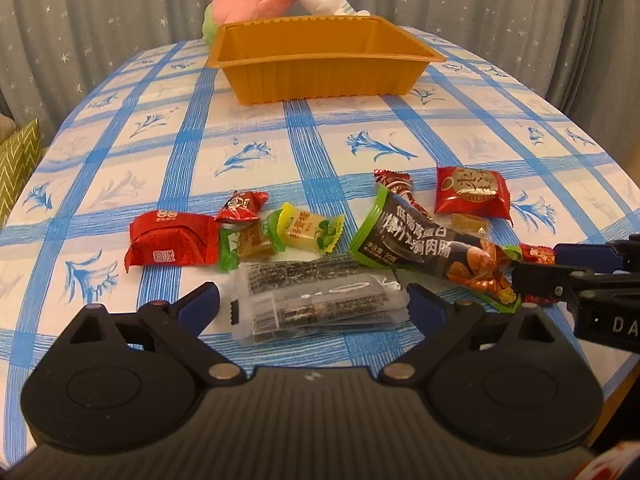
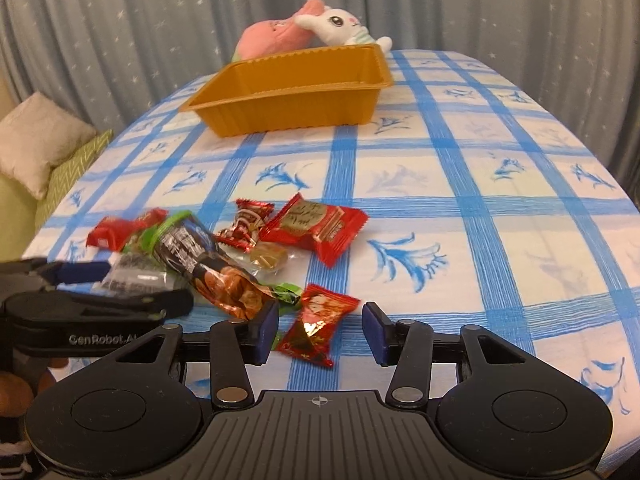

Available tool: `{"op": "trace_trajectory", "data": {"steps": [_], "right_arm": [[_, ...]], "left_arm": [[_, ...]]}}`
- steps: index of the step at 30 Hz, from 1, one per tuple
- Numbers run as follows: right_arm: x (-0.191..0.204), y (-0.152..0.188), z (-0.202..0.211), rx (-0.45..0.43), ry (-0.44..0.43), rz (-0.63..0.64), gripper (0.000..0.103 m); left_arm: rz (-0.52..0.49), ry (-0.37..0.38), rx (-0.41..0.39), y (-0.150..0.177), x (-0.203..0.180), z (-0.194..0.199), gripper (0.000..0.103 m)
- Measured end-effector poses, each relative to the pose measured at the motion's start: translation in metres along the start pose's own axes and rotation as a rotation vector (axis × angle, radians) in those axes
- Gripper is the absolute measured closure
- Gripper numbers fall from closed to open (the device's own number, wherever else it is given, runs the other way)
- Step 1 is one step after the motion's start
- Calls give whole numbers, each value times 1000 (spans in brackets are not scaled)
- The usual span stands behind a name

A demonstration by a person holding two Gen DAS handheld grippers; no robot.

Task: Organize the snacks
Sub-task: 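Reach the left tool to the clear bag while the right tool reaches a red candy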

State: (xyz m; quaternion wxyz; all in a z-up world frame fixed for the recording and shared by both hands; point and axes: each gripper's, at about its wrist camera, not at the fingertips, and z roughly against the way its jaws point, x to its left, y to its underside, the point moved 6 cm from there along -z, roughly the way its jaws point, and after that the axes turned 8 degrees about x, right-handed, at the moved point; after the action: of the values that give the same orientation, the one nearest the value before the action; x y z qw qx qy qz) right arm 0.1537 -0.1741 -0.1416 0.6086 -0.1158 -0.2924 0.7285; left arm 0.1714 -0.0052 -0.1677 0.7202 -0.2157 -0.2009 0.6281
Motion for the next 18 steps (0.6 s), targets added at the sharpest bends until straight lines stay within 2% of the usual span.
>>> {"op": "trace_trajectory", "data": {"steps": [4,6,9,18], "right_arm": [[-3,2,-2,19,11,-1,68],[-4,3,-2,22,23,0,69],[-2,3,-2,21,21,11,79],[-4,1,3,-13,50,25,82]], "left_arm": [[5,-3,-1,1,-1,1,8],[10,-3,-8,1,-2,2,11],[8,-8,-14,2,-4,2,14],[31,-9,-18,4,-1,9,22]]}}
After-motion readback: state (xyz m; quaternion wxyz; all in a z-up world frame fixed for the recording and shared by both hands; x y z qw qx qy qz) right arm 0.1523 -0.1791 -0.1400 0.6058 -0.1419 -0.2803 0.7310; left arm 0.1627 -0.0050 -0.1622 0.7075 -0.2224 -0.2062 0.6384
